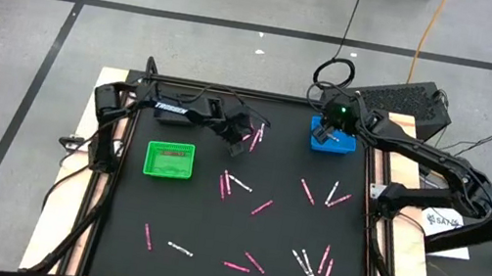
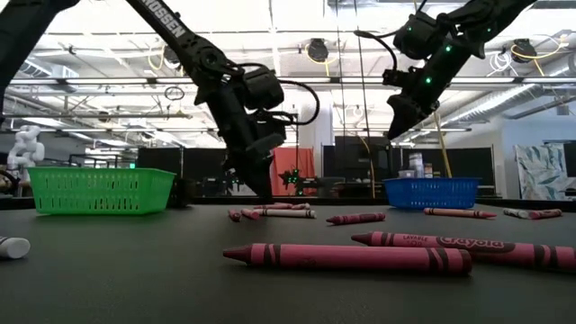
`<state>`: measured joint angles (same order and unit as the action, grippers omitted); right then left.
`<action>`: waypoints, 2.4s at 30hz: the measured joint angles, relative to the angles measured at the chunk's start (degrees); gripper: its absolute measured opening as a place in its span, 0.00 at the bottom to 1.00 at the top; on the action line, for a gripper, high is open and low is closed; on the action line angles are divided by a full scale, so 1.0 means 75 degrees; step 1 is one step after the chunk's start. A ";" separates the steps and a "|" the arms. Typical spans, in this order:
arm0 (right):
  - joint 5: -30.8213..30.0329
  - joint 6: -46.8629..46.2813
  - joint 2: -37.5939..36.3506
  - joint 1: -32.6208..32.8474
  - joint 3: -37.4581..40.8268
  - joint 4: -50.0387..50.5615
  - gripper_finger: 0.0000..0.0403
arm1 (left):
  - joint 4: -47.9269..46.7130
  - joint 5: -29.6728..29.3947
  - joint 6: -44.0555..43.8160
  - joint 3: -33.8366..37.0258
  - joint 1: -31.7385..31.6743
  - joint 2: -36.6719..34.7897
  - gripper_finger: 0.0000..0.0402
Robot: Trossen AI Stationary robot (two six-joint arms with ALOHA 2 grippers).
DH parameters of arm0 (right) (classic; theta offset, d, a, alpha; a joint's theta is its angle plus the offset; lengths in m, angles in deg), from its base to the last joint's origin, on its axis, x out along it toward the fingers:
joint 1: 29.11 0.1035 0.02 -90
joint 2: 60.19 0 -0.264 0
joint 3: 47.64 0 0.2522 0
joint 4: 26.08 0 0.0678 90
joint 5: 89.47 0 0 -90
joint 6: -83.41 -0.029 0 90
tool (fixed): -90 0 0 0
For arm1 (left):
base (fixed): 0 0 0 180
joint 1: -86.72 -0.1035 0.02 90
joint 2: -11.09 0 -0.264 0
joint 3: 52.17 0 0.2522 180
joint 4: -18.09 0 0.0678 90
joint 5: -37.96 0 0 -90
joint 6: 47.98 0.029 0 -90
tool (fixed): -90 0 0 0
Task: Sort crayons
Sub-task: Put the pink crayon into the black bin
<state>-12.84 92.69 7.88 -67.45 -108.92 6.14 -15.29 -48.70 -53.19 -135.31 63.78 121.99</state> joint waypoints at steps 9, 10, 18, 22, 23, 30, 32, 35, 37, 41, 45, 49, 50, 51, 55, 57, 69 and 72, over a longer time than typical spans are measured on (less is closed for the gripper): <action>0.0012 -0.0035 0.0003 0.0000 0.0002 -0.0021 0.30 | 0.0008 -0.0254 -0.0043 0.0005 -0.0012 0.0070 0.20; 0.0012 -0.0035 0.0003 0.0000 0.0000 -0.0023 0.30 | 0.0009 -0.0252 -0.0045 0.0005 -0.0012 0.0069 0.20; 0.0015 -0.0026 0.0003 0.0000 0.0001 -0.0023 0.30 | 0.0155 -0.0042 -0.0062 0.0005 -0.0009 0.0069 0.20; 0.0015 -0.0023 0.0003 0.0000 0.0000 -0.0023 0.30 | 0.0155 -0.0028 -0.0062 0.0005 -0.0012 0.0069 0.20; 0.0015 -0.0021 0.0003 0.0000 0.0003 -0.0023 0.30 | 0.0155 -0.0024 -0.0062 0.0005 -0.0012 0.0069 0.20; 0.0020 -0.0012 0.0003 0.0000 0.0000 -0.0023 0.30 | 0.0178 -0.0015 -0.0059 0.0008 -0.0012 0.0311 0.20; 0.0015 -0.0016 0.0003 0.0000 0.0000 -0.0020 0.30 | 0.0216 -0.0011 -0.0066 -0.0010 -0.0028 0.0400 0.20; 0.0017 -0.0068 0.0003 0.0000 0.0003 -0.0020 0.30 | 0.0267 -0.0027 -0.0206 -0.0021 -0.0032 0.0523 0.20; 0.0015 -0.0073 0.0003 0.0000 0.0003 -0.0017 0.30 | 0.0291 -0.0041 -0.0241 -0.0024 -0.0032 0.0535 0.20; 0.0012 -0.0088 0.0003 0.0000 0.0003 -0.0017 0.30 | 0.0223 -0.0074 -0.0226 -0.0021 -0.0032 0.0510 0.20; 0.0009 -0.0088 0.0003 0.0000 0.0003 -0.0017 0.30 | 0.0087 -0.0104 -0.0204 -0.0018 -0.0021 0.0491 0.13; 0.0009 -0.0088 0.0003 0.0000 0.0003 -0.0017 0.30 | 0.0020 -0.0109 -0.0196 -0.0013 0.0034 0.0441 0.05; 0.0006 -0.0088 0.0003 0.0000 0.0003 -0.0017 0.30 | 0.0004 -0.0112 -0.0192 -0.0012 0.0049 0.0430 0.03; 0.0006 -0.0088 0.0003 0.0000 0.0003 -0.0017 0.30 | -0.0030 -0.0112 -0.0187 -0.0006 0.0055 0.0373 0.02; 0.0003 -0.0088 0.0003 0.0000 0.0003 -0.0017 0.30 | -0.0297 -0.0112 -0.0034 0.0022 0.0075 0.0159 0.02; 0.0003 -0.0091 0.0006 0.0000 0.0003 -0.0015 0.30 | -0.0571 -0.0250 0.0081 0.0052 0.0095 0.0009 0.02; 0.0012 -0.0091 0.0017 -0.0009 0.0003 -0.0015 0.30 | -0.2413 -0.1440 0.0813 0.0019 0.0059 -0.1872 0.02; 0.0026 -0.0102 0.0017 -0.0009 0.0003 0.0037 0.30 | -0.3205 -0.1807 0.0944 0.0034 -0.0132 -0.2394 0.02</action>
<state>-12.64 91.92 8.01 -67.52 -108.90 6.42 -39.33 -62.25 -46.10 -135.05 62.79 104.03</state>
